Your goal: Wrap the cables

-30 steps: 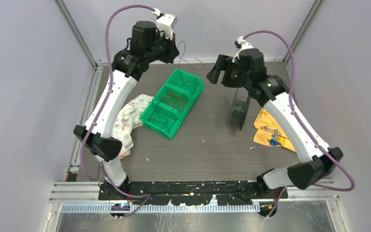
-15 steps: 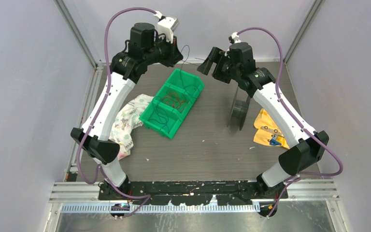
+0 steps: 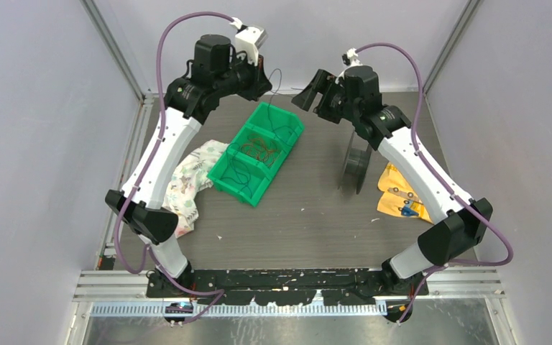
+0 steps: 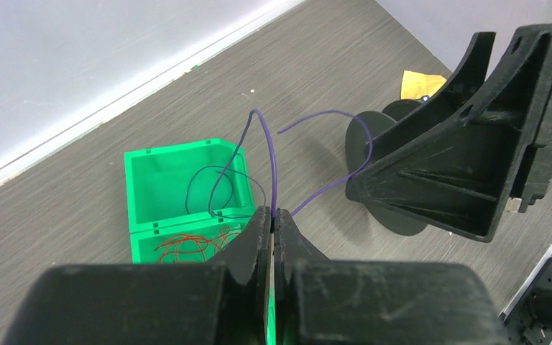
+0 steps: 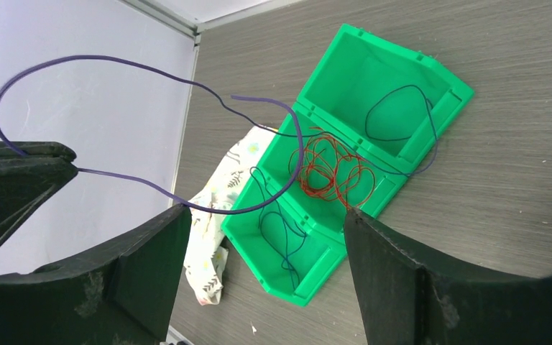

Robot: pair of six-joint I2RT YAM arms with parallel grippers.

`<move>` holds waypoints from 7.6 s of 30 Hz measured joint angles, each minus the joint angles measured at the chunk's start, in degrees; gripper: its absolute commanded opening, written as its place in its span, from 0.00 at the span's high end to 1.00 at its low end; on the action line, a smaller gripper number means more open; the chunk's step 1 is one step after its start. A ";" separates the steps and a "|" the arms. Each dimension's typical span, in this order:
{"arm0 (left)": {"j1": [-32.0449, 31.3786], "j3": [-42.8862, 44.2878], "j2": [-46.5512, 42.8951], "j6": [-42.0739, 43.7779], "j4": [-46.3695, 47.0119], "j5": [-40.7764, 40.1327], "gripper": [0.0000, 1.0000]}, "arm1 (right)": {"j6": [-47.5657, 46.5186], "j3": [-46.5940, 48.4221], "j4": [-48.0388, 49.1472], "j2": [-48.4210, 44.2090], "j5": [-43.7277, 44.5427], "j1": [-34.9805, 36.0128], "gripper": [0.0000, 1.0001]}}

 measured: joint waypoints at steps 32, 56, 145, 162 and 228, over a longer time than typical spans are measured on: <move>2.23 -4.26 0.24 0.94 0.96 6.14 0.99 | -2.67 -1.44 -0.76 -2.71 -0.57 -3.67 0.18; -14.88 -43.17 -14.97 8.96 49.24 -12.41 0.99 | -12.13 -1.51 -17.27 -7.41 14.60 -11.52 0.18; -31.52 -43.63 -3.91 20.06 61.37 -32.41 1.00 | 0.35 -2.38 -17.90 -14.67 3.26 -16.59 0.34; -30.47 -43.63 -3.91 18.40 61.40 -32.28 1.00 | -2.82 -9.16 -18.45 -12.81 3.28 -16.57 0.41; -14.64 -36.33 -1.22 -56.13 36.87 4.24 0.24 | -1.99 -15.78 -13.16 -10.51 -0.44 -16.57 0.99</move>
